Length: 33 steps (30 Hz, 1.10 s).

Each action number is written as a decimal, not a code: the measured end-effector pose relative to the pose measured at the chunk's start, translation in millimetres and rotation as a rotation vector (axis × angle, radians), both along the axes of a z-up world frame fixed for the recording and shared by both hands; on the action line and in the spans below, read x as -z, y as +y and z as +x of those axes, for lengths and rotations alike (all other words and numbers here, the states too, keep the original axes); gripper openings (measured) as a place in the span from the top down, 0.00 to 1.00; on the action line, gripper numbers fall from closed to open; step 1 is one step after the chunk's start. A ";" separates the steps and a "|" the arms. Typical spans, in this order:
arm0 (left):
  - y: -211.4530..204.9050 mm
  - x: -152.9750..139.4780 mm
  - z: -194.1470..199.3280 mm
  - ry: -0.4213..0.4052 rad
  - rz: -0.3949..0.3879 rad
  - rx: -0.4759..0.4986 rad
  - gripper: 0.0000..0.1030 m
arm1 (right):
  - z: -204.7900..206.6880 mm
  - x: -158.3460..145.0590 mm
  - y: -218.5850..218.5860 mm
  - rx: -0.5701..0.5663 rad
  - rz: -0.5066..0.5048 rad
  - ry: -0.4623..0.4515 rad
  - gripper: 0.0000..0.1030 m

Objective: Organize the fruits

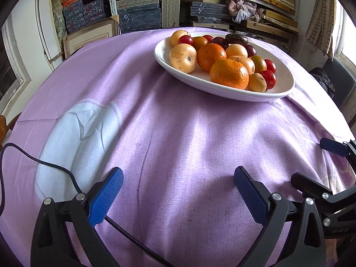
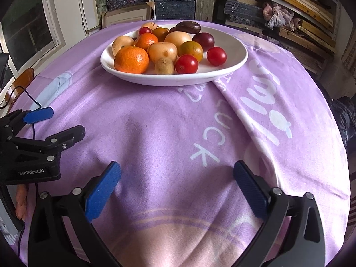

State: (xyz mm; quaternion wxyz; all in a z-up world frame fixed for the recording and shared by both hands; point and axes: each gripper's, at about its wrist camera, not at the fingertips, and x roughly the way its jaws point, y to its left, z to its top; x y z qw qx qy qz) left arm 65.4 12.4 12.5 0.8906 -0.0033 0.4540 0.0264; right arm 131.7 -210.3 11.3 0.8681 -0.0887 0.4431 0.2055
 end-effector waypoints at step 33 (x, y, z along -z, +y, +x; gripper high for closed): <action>2.1 0.2 0.1 0.000 0.001 0.000 0.03 | 0.7 2.3 1.3 0.002 -0.005 -0.002 0.04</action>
